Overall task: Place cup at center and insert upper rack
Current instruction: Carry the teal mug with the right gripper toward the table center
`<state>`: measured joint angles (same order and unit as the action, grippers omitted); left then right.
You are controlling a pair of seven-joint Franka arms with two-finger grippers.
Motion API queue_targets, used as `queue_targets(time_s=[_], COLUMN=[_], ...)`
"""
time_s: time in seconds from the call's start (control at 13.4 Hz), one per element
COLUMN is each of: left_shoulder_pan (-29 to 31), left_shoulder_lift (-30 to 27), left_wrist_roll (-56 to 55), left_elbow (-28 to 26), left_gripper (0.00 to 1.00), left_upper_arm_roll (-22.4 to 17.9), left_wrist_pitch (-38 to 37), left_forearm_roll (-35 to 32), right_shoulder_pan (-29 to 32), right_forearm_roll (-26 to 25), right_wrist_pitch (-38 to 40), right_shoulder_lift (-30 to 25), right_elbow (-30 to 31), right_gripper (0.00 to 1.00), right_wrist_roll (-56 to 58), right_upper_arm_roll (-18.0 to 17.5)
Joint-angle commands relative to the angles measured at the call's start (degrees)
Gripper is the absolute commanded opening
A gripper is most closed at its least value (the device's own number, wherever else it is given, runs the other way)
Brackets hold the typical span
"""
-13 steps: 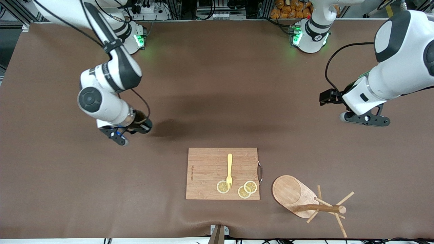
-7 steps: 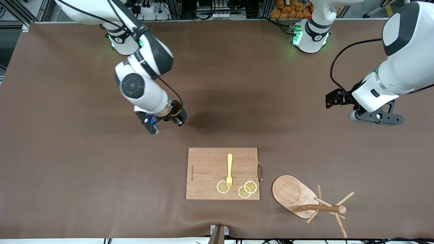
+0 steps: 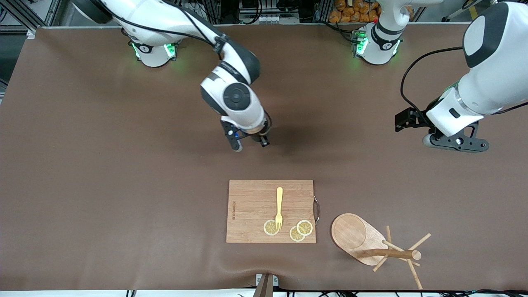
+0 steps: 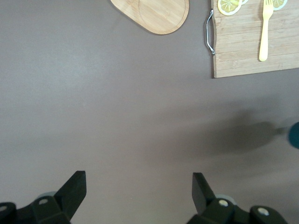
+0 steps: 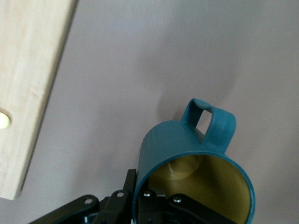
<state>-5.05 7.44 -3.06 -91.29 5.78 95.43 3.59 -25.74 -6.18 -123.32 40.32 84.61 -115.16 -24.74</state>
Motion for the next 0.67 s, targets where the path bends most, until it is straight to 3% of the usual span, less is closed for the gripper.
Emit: queue_targets(time_s=[0.0, 0.6], left_shoulder_pan=[0.05, -0.22], left_shoulder_lift=[-0.59, -0.5], left_wrist_roll=[-0.01, -0.01], left_elbow=[-0.56, -0.56], left_gripper=[1.0, 1.0], left_upper_arm_roll=[0.29, 0.37], left_wrist_pitch=[0.81, 0.81], left_forearm_roll=[-1.04, -0.61], right_shoulder_pan=[-4.4, -10.74], right_forearm_roll=[-2.08, -4.45], right_wrist_pitch=[-1.9, -5.18], right_shoulder_lift=[4.76, 9.78], right_elbow=[-5.24, -8.67], right_gripper=[0.0, 0.0], right_wrist_roll=[-4.88, -8.41], right_upper_arm_roll=[1.18, 4.61])
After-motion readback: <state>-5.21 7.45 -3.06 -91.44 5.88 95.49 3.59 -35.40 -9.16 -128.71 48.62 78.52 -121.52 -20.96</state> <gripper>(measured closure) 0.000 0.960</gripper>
